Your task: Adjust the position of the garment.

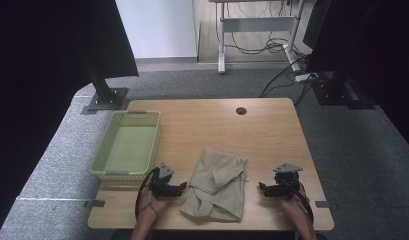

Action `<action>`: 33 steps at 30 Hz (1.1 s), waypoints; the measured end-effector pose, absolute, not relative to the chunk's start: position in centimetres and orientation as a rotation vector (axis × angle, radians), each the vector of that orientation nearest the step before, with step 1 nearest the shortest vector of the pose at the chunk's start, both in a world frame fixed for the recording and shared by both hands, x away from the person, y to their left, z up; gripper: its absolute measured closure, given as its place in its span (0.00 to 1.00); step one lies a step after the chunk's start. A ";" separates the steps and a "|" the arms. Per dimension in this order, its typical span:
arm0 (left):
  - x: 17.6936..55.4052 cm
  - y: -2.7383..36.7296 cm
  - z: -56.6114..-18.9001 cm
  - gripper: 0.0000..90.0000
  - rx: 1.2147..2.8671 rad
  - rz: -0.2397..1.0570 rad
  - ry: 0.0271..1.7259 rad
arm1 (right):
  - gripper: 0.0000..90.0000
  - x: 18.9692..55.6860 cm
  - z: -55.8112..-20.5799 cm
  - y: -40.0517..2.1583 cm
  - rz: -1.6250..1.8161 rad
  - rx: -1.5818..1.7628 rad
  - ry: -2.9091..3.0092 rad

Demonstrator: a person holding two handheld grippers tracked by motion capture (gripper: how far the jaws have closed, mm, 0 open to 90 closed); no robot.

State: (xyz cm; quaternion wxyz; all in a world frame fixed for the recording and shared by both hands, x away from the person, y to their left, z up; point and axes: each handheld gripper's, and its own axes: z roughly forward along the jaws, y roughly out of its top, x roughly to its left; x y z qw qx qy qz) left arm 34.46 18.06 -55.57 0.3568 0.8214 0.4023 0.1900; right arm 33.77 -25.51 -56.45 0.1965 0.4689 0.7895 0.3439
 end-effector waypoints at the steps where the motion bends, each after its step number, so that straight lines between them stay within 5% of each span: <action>1: 34.5 18.1 -55.6 0.19 2.121 0.491 1.039 | 0.02 33.8 -56.4 -25.5 0.963 1.313 2.211; 15: 34.4 18.2 -55.5 0.27 2.093 0.512 1.072 | 0.04 31.9 -54.5 -22.7 1.099 1.219 2.290; 22: 34.4 18.1 -55.6 0.13 2.117 0.500 1.076 | 0.04 30.3 -53.8 -19.6 1.169 1.125 2.373; 33: 34.3 18.3 -55.6 0.15 2.105 0.509 1.093 | 0.02 30.0 -55.2 -14.4 1.105 0.988 2.458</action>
